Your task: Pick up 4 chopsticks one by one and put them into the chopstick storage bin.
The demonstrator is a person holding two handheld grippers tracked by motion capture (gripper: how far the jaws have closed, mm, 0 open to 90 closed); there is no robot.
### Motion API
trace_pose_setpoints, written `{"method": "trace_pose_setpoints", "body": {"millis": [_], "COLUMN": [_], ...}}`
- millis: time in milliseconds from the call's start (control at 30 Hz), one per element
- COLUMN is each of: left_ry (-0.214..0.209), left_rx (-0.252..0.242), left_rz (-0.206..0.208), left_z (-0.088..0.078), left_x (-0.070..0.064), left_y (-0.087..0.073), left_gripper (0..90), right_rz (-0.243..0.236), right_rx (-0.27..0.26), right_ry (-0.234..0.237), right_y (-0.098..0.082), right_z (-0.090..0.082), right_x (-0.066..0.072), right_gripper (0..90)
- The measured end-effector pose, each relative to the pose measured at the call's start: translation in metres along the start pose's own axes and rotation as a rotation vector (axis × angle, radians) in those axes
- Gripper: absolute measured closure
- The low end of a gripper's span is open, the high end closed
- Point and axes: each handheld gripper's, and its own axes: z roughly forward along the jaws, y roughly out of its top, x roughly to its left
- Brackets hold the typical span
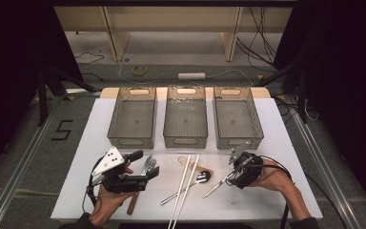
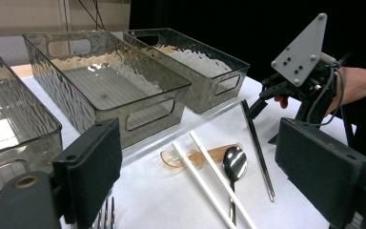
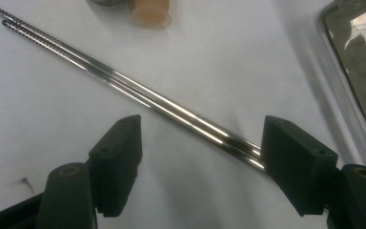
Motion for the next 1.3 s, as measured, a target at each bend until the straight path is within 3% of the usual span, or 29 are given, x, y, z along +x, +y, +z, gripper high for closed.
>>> {"method": "trace_pose_setpoints", "body": {"millis": [267, 767, 1033, 1300], "left_ry": [-0.001, -0.006, -0.007, -0.007], "left_rx": [0.000, 0.004, 0.003, 0.006], "left_rz": [0.001, 0.007, 0.007, 0.012], "left_z": [-0.0001, 0.0001, 0.0002, 0.0006], "left_x": [0.0001, -0.0005, -0.0007, -0.0009], "left_y": [0.0000, 0.0001, 0.0001, 0.0000], "left_gripper": [15.4, 15.4, 15.4, 15.4], "right_rz": [0.017, 0.017, 0.013, 0.010], "right_rx": [0.009, 0.020, 0.056, 0.139], "right_ry": [0.017, 0.019, 0.023, 0.044], "right_y": [-0.0029, -0.0043, -0.0056, -0.0047], "right_z": [0.0055, 0.0055, 0.0044, 0.0012], "right_x": [-0.0083, -0.0092, -0.0089, -0.0083], "right_gripper": [32.4, 34.4, 38.7, 46.9]}}
